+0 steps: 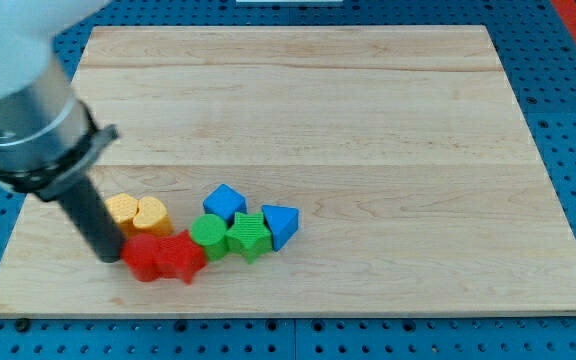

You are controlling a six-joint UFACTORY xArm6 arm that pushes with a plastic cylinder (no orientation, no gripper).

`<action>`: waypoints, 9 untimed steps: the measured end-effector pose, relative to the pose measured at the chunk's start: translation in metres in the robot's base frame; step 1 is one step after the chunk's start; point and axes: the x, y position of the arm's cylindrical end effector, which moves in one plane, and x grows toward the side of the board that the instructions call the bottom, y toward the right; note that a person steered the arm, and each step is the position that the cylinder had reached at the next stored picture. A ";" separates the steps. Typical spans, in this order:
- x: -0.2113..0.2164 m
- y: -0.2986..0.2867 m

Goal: Push the yellow blocks towards the bottom left of the board

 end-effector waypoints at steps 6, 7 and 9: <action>-0.012 0.086; -0.046 0.058; -0.043 -0.041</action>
